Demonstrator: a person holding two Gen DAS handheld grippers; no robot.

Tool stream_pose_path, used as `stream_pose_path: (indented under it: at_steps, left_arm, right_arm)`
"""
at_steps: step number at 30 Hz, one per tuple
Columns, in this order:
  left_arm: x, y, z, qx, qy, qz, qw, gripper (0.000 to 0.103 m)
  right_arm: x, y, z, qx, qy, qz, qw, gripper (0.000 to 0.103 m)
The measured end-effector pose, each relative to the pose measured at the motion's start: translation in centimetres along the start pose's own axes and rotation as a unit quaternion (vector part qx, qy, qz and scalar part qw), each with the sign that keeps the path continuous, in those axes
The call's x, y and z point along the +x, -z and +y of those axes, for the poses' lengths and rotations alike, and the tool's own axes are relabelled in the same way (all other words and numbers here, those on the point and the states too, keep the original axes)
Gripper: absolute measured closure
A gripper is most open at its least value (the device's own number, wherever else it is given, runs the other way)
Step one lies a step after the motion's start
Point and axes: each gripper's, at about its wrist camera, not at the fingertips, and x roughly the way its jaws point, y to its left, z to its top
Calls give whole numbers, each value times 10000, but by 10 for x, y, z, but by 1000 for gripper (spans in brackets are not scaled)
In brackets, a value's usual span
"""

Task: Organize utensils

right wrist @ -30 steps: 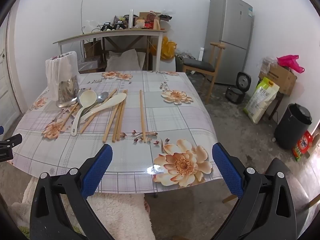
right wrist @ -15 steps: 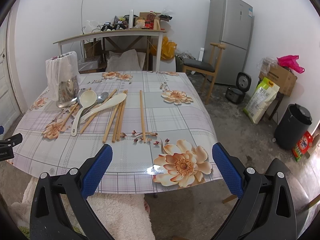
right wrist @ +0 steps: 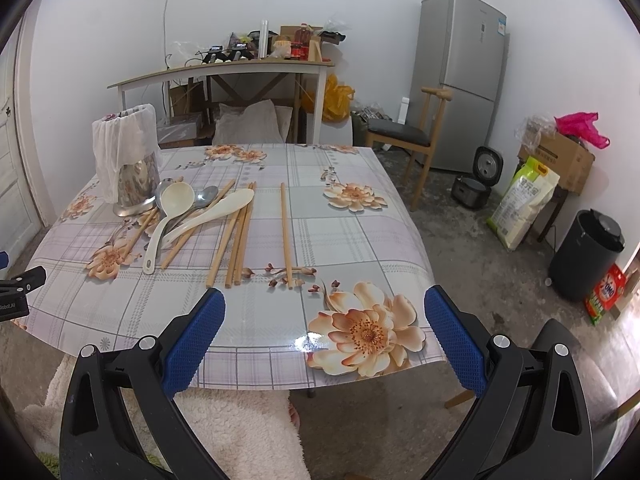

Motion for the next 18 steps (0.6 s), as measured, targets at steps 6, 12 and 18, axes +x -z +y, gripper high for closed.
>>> stream_pose_path:
  at_steps: [6,12,18]
  left_arm:
    - [0,0,1,5,2,3,10000,6]
    - [0,-1,2,6,2,8,10000,6]
    - [1,-1,3,-1,5,10,10000,6]
  right_arm:
    - [0,-1,1,1,-1,-1,10000,8]
    - [-1,0,1,-2,0,-3,10000,8]
    - [-1,0,1,-4,4,-8,10000,8]
